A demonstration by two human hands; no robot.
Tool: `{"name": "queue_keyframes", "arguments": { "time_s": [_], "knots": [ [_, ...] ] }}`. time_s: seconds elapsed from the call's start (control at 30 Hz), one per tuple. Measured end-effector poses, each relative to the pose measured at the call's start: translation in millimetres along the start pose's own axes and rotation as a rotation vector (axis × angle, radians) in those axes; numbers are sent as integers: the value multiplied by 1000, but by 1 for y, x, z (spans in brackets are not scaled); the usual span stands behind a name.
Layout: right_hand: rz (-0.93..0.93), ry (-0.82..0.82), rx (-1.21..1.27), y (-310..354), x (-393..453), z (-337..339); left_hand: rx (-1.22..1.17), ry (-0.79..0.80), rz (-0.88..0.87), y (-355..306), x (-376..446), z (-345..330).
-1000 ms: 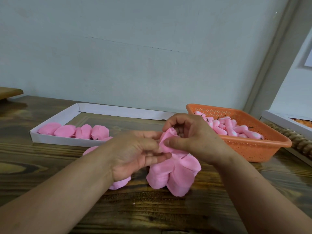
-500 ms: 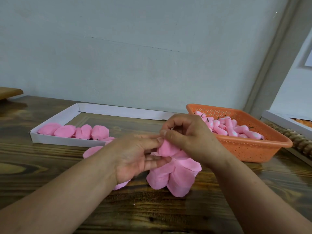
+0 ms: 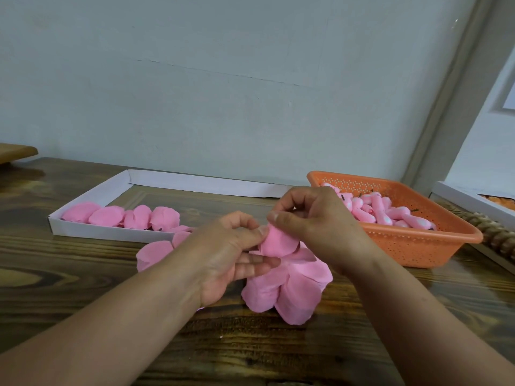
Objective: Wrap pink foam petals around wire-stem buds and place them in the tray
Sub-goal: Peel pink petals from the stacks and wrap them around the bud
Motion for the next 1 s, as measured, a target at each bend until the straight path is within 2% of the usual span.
{"name": "queue_keyframes", "arguments": {
  "time_s": [0.47, 0.73, 0.87, 1.0],
  "knots": [
    [-108, -268, -31, -4, 1, 5, 10, -46, -158, -2, -2, -5],
    [-110, -309, -35, -2, -1, 4, 14, -20, -181, 0, -7, -11],
    [-109, -310, -63, -2, -2, 4, 1, 5, -126, 3, -6, -12],
    [-149, -239, -43, -5, 0, 4, -112, 93, 37, 7, -6, -13]
  ]
}}
Point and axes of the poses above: each hand's wrist, its own x-axis towards the middle knuckle, its own z-axis out of the back of the hand, y = z × x, the point moved 5 cm from there along x, towards the middle knuckle, and after that the axes turned 12 degrees about -y, right-handed, at the moved point
